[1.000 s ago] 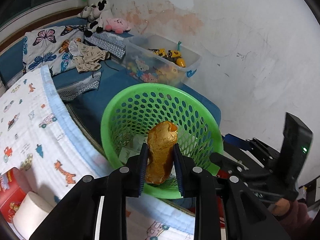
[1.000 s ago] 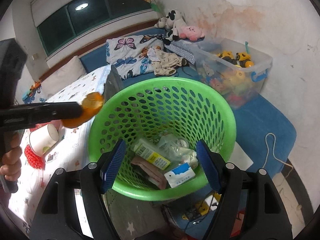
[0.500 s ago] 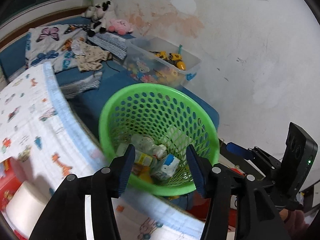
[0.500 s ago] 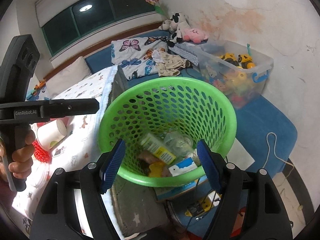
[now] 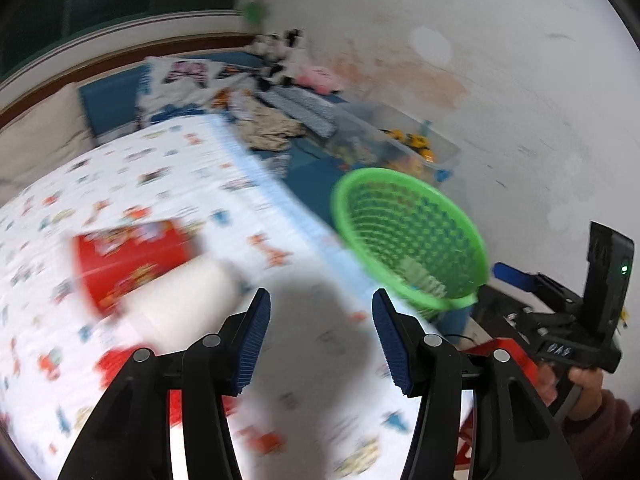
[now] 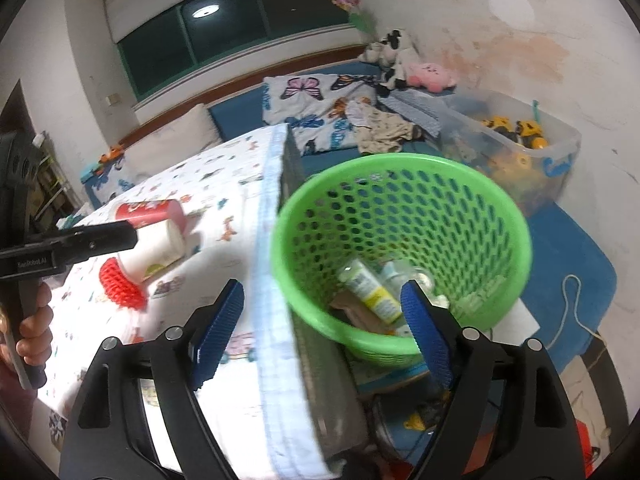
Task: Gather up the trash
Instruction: 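Grasp the red mesh net with left tool while right tool grasps the clear bowl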
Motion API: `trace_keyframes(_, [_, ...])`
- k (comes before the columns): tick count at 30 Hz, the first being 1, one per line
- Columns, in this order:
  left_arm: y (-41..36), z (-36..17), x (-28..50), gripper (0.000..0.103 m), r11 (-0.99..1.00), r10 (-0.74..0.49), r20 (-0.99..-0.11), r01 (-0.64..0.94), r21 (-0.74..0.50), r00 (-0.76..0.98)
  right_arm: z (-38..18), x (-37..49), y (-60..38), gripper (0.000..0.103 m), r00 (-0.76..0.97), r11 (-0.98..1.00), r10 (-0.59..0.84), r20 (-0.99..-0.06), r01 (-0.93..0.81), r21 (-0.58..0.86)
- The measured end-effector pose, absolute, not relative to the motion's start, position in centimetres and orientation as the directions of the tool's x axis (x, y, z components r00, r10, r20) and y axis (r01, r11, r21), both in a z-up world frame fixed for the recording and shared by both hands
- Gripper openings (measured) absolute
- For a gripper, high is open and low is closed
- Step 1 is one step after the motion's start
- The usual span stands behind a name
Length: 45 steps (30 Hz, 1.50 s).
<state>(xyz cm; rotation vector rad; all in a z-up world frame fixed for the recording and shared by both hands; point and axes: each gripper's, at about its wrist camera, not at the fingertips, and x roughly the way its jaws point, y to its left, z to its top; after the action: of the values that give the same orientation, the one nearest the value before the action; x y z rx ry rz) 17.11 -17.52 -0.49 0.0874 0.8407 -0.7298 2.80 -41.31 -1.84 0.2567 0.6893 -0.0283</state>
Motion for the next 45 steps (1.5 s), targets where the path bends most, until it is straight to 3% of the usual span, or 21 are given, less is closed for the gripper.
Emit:
trace_keyframes(4, [-12.7, -1.0, 17.8, 0.052, 0.813, -0.515, -0.705, 0.538, -0.222, 0.487, -1.7, 3.4, -39.6, 0.082, 0.770, 0.971, 0.086, -0.632, 0.077, 0.225])
trace_keyframes(6, [-11.0, -1.3, 18.2, 0.059, 0.839, -0.490, -0.708, 0.496, -0.224, 0.509, -1.6, 3.8, -38.5, 0.083, 0.768, 0.973, 0.100, -0.632, 0.056, 0.222])
trace_keyframes(9, [-8.4, -2.4, 19.0, 0.060, 0.867, -0.459, -0.723, 0.437, -0.238, 0.516, -1.6, 4.2, -37.5, 0.084, 0.766, 0.975, 0.119, -0.632, 0.032, 0.222])
trace_keyframes(22, [-6.9, -6.7, 21.1, 0.062, 0.871, -0.476, -0.763, 0.357, -0.338, 0.439, -2.2, 5.1, -32.0, 0.089, 0.727, 0.973, 0.211, -0.654, -0.093, 0.211])
trace_keyframes(30, [-6.7, -6.7, 20.9, 0.034, 0.853, -0.507, -0.746, 0.374, -0.363, 0.432, -3.1, 5.1, -28.6, 0.089, 0.681, 0.958, 0.284, -0.675, -0.182, 0.220])
trace_keyframes(32, [-6.5, -6.4, 20.6, 0.031, 0.851, -0.510, -0.740, 0.380, -0.362, 0.439, -3.3, 5.0, -27.3, 0.090, 0.669, 0.954, 0.301, -0.679, -0.211, 0.215])
trace_keyframes(45, [-2.5, -2.3, 18.9, 0.030, 0.858, -0.508, -0.679, 0.383, -0.342, 0.530, -5.1, 6.9, -20.5, 0.094, 0.559, 0.896, 0.420, -0.715, -0.381, 0.229])
